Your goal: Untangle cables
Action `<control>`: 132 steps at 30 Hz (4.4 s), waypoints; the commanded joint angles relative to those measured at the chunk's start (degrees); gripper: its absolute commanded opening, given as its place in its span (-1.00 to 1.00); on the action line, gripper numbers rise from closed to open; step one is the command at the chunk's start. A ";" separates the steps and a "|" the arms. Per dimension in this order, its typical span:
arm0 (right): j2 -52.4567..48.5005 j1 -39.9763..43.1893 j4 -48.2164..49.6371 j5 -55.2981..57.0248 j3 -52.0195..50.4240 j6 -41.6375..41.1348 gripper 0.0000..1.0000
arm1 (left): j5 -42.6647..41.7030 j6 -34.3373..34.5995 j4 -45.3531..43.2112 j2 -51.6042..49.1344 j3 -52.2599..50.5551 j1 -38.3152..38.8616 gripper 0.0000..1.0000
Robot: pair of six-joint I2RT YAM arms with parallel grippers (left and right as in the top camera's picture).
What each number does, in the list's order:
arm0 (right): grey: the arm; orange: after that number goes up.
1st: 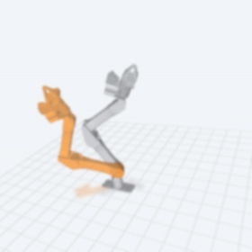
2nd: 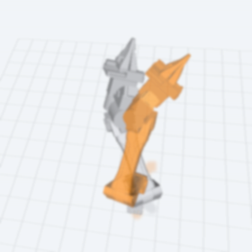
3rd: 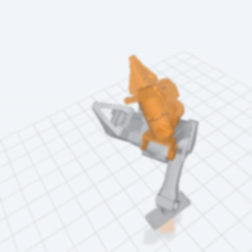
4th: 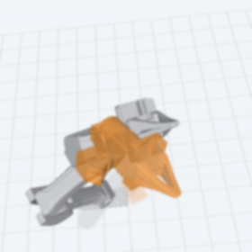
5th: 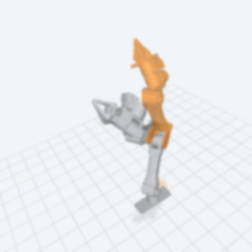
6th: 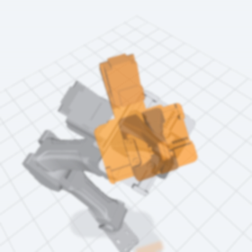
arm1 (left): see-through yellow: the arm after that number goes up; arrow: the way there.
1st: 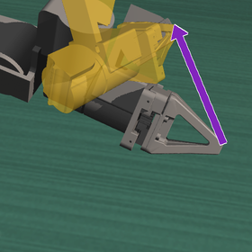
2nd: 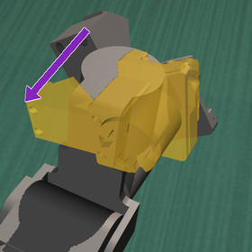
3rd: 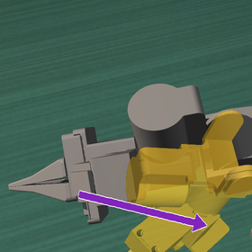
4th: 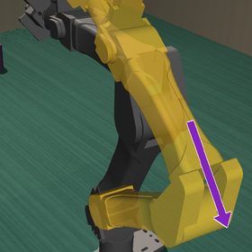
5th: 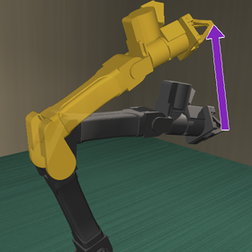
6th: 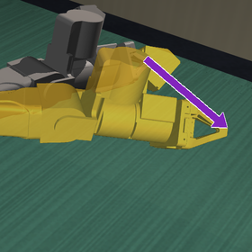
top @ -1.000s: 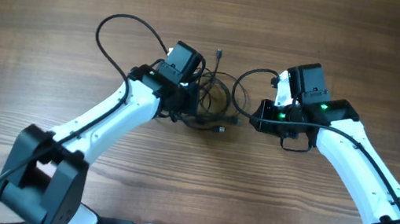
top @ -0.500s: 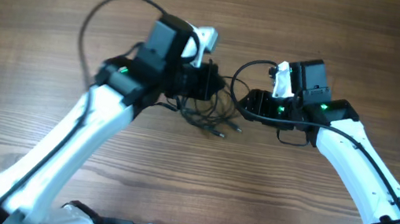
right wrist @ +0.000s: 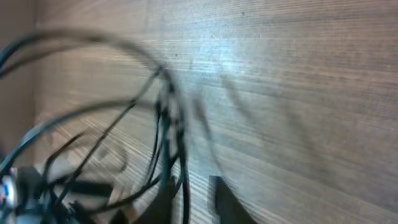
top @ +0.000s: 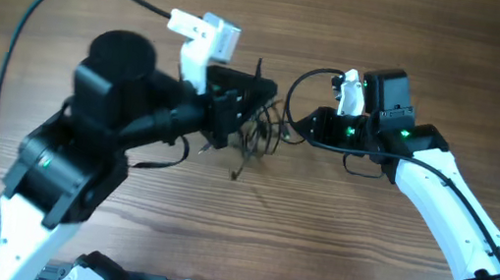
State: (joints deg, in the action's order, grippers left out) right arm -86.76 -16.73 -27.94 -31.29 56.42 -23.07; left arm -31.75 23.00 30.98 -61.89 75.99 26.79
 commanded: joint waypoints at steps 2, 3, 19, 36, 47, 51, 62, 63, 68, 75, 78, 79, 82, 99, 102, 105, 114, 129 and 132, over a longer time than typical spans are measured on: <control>0.83 -0.20 -3.10 8.50 0.83 -3.17 -0.91 | -1.05 0.28 -0.11 4.15 0.96 -4.22 -0.92; 0.83 -0.20 -3.50 9.09 0.83 -4.04 -0.91 | -1.05 0.52 0.07 4.55 0.96 -5.03 -0.92; 0.83 -3.26 -0.59 -10.16 0.83 -8.87 0.31 | -5.64 7.98 -6.43 -0.83 0.96 -7.04 -0.92; 0.83 -8.59 -0.35 9.31 0.83 -14.32 0.21 | -2.36 7.23 -2.29 -1.40 0.96 -8.81 -0.92; 1.60 -7.58 -7.61 22.36 0.92 -1.68 0.46 | 0.33 7.26 10.93 -13.62 0.96 -4.17 -0.92; 3.69 -4.46 -10.86 24.68 0.98 -5.81 0.46 | 0.35 7.23 10.58 -20.24 0.96 -0.81 -0.92; 11.76 5.68 -13.42 11.23 0.98 3.87 0.61 | 0.35 7.23 5.57 -34.18 0.96 7.96 -0.87; 11.52 5.66 -13.92 10.43 0.98 4.50 0.62 | 0.37 7.23 5.22 -34.29 0.96 8.22 -0.60; 10.25 5.68 -16.79 9.31 0.87 6.64 0.79 | 0.44 7.04 5.27 -34.23 0.96 7.10 0.35; 6.67 5.66 -19.54 9.33 0.83 6.62 0.80 | 9.51 5.51 15.43 -34.23 0.96 0.31 0.45; 3.96 5.66 -19.45 9.31 0.76 6.58 0.80 | 13.31 5.51 19.37 -34.25 0.96 -2.62 0.47; 2.91 5.66 -19.43 9.29 0.72 6.56 0.80 | 14.05 5.51 20.31 -34.25 0.96 -3.23 0.48; -0.59 5.64 -17.70 8.22 0.66 6.69 0.79 | 17.97 5.51 23.89 -34.25 0.94 -4.96 0.51; -12.98 4.90 0.63 8.02 0.66 9.57 0.53 | 18.82 5.51 25.64 -34.25 0.85 -4.92 0.56; -14.62 4.90 2.64 7.65 0.66 9.38 0.49 | 18.82 5.49 25.64 -34.25 0.85 -4.90 0.56; -16.00 4.90 4.42 4.72 0.66 9.38 0.46 | 18.88 5.49 25.62 -34.25 0.85 -4.90 0.56; -19.15 4.90 6.93 2.89 0.46 7.43 0.45 | 19.23 5.51 25.68 -34.25 0.85 -4.90 0.56; -20.83 1.64 8.09 0.74 0.35 2.71 0.10 | 19.21 5.51 25.81 -34.25 0.85 -4.90 0.56; -20.83 1.14 9.11 0.74 0.35 -0.37 -0.16 | 19.23 5.49 26.14 -34.25 0.85 -4.90 0.56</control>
State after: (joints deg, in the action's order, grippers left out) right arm -105.97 -15.09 -19.77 -29.41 56.45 -19.79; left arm -13.30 29.21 56.69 -96.18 76.27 21.91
